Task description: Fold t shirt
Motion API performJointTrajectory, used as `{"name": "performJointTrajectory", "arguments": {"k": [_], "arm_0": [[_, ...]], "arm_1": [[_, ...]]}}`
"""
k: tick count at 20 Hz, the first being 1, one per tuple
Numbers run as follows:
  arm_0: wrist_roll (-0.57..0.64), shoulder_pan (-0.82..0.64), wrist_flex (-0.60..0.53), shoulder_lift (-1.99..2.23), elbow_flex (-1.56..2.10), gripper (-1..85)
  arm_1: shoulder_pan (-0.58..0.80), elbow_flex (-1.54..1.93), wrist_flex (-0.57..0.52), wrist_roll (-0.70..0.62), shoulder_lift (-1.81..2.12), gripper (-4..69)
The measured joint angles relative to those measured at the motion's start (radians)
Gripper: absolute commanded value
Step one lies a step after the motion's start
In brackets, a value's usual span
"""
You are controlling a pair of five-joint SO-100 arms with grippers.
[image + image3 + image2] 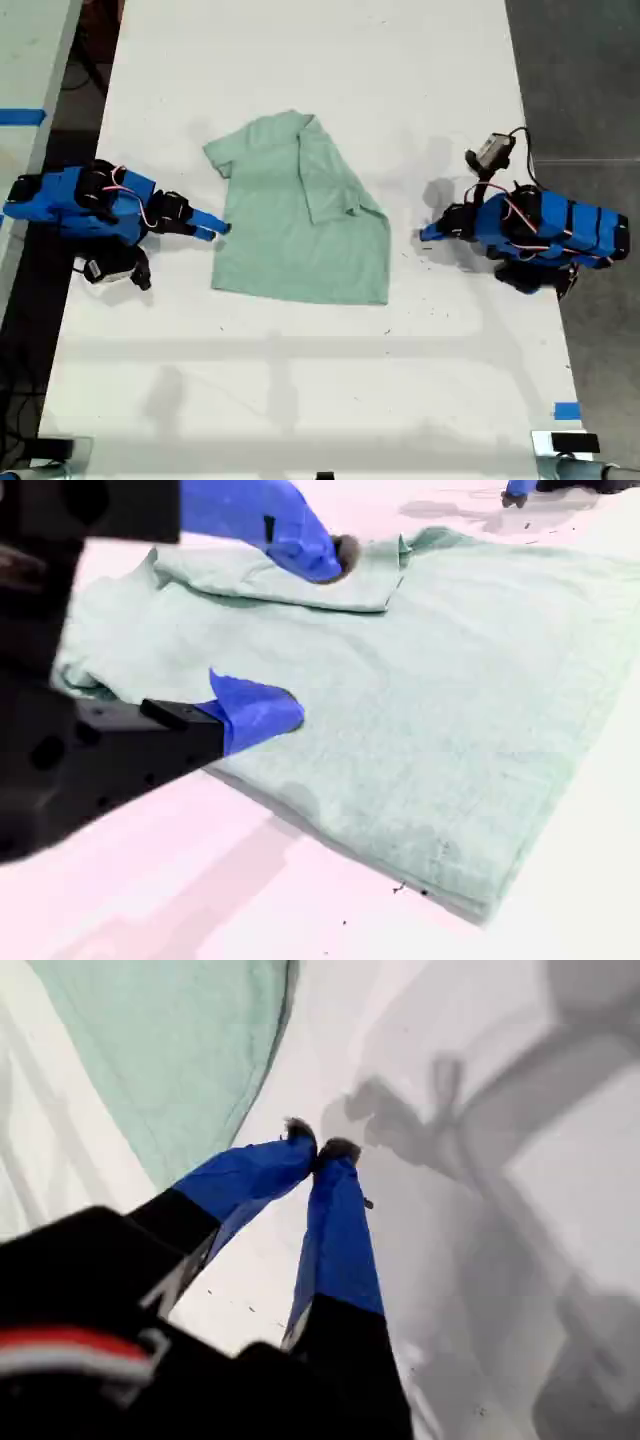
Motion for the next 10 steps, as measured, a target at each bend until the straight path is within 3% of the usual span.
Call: {"name": "performJointTrajectory", "arguments": {"k": [1, 4, 10], "arm_0": [[0.002, -0.002, -0.002, 0.000, 0.002, 0.1], [0.115, -0.152, -0.169, 0.002, 0.054, -0.1], [0.120, -0.175, -0.209, 0.000, 0.064, -0.2]], "arm_1": [[0.000, 0.000, 0.002, 0.005, 0.000, 0.4], [0.000, 0.000, 0.032, 0.086, 0.000, 1.4], [0.000, 0.000, 0.032, 0.106, 0.000, -0.5]]}}
